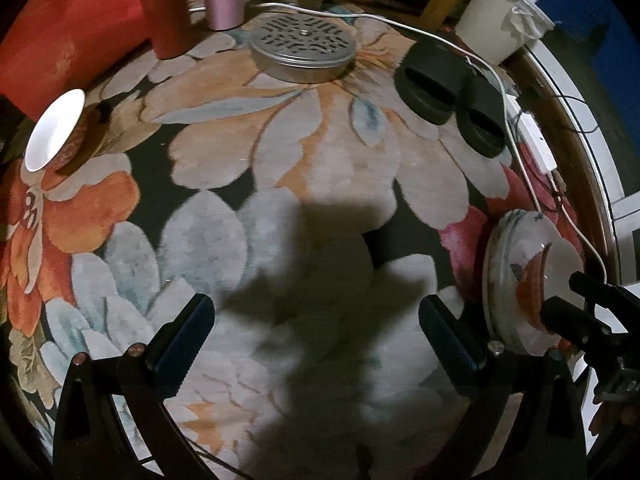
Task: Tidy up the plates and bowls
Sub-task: 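Withdraw both tools toward the last white bowl on the rug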
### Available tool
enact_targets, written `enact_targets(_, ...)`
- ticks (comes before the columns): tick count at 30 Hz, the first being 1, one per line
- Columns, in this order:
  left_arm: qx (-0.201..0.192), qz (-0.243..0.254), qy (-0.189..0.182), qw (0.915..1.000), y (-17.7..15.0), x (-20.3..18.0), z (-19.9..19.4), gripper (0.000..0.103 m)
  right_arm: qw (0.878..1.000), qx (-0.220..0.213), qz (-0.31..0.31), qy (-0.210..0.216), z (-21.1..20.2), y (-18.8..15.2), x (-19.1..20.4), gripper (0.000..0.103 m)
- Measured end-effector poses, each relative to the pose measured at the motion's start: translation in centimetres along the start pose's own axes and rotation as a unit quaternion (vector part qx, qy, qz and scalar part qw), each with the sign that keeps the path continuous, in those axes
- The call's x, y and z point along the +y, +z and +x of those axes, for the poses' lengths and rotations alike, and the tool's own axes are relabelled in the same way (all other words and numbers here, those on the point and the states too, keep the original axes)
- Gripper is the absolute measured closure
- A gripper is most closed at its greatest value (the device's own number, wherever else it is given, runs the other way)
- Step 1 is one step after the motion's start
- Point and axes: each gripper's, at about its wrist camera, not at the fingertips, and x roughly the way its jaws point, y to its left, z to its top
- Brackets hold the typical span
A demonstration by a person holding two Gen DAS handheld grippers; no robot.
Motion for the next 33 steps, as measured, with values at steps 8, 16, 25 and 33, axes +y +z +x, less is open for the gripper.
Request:
enact_targets(8,-0.003,-0.015,0.01,0.9998,0.0,2.3,-0.5,0.001,0.999,0.008,-0.031,0.006,0.7,0.6,2.2,0.003)
enact_targets(16,-0.004,-0.037,0.022,0.9991,-0.4,5.3,-0.6,0.001,0.997,0.021,-0.07,0.022,1.9,1.5,5.4,0.003)
enact_targets(25,-0.009,-0.068,0.037,0.9969,-0.8,9.0,-0.8,0.001,0.993,0.035,-0.109,0.036,3.2,2.2,8.9,0.003)
enact_targets(33,-0.013,-0.092,0.049,0.9945,-1.2,12.1,-0.9,0.001,0.988,0.054,-0.139,0.044,4.8,2.6,11.7,0.003)
